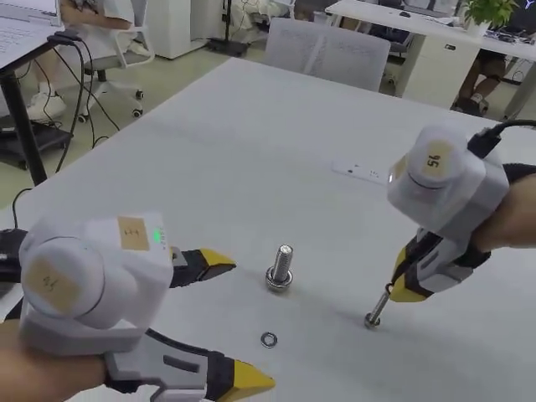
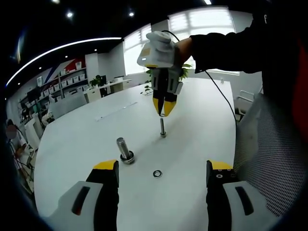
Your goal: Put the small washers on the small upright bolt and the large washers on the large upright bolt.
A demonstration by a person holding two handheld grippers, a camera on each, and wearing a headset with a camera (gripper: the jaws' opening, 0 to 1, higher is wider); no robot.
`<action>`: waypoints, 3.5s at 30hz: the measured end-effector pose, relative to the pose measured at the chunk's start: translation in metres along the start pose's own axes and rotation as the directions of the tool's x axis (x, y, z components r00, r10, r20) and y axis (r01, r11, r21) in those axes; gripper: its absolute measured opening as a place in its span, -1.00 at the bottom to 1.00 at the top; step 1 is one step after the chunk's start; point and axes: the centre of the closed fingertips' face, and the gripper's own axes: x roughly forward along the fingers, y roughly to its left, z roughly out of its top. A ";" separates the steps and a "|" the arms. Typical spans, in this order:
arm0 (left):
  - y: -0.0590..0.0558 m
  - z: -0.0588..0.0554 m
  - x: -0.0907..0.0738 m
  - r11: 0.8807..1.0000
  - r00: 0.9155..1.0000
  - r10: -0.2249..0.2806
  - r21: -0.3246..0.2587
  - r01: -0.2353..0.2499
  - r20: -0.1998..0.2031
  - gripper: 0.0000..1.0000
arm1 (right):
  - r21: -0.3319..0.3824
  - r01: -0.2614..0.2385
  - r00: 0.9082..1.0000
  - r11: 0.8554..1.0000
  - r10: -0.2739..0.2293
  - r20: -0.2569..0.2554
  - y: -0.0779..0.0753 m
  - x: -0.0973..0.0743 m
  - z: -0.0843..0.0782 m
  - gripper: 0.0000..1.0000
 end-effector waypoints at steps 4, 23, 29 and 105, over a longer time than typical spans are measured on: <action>0.000 0.000 0.001 1.000 1.000 -0.002 -0.001 0.002 -0.001 0.47 | 0.000 -0.005 1.000 1.000 0.005 -0.003 -0.001 0.003 0.000 -0.73; 0.000 -0.002 0.004 1.000 1.000 -0.002 -0.008 0.002 -0.008 0.46 | -0.002 -0.027 0.999 1.000 0.027 -0.020 -0.003 0.016 -0.004 -0.73; 0.000 -0.003 0.004 1.000 1.000 -0.002 -0.009 0.002 -0.009 0.46 | -0.006 -0.034 0.999 0.999 0.033 -0.026 -0.001 0.021 -0.003 -0.73; 0.001 -0.006 0.004 1.000 1.000 -0.001 -0.013 0.001 -0.015 0.44 | -0.013 -0.063 0.998 0.998 0.063 -0.026 0.004 0.047 -0.002 -0.49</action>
